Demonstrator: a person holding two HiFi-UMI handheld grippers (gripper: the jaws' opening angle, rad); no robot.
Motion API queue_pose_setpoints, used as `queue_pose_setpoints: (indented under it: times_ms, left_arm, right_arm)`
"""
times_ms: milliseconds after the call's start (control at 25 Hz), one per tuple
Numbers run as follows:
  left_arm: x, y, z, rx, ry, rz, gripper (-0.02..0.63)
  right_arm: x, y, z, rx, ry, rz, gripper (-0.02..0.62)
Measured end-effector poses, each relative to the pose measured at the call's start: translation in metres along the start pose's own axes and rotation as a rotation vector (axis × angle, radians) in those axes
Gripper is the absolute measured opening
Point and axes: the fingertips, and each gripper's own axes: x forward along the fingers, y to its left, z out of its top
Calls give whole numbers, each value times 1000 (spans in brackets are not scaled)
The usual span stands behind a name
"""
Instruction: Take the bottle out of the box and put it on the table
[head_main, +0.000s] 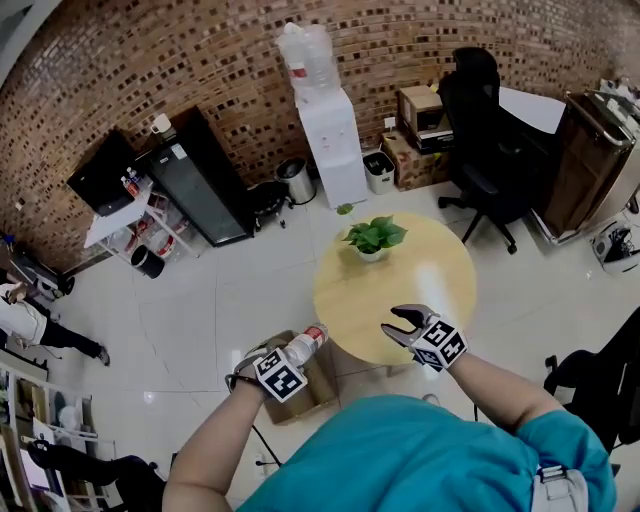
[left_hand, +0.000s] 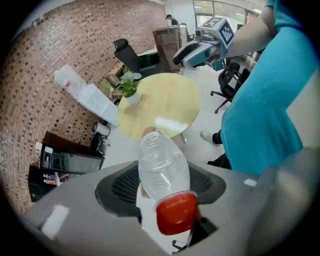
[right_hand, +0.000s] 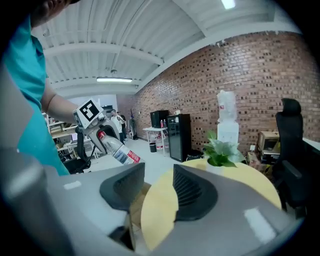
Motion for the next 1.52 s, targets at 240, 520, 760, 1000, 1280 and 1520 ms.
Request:
queue_pose_setpoints:
  times_ms: [240, 520, 760, 1000, 1280, 1520]
  left_arm:
    - [14, -13, 91, 85, -6, -12, 276]
    - [61, -44, 201, 187, 3, -66, 278]
    - [84, -43, 267, 329, -5, -102, 273]
    - [116, -27, 298, 458, -19, -144, 273]
    - [162, -8, 314, 587, -5, -219, 273]
    - [187, 5, 343, 641, 66, -228, 276]
  right_arm:
    - [-76, -53, -26, -10, -2, -54, 169]
    - [-145, -118, -70, 11, 18, -135, 166]
    - [-177, -146, -86, 49, 27, -226, 166]
    - [-183, -162, -98, 81, 78, -328, 166]
    - [-175, -186, -101, 152, 72, -460, 166]
    - [-187, -211, -112, 168, 89, -481, 166]
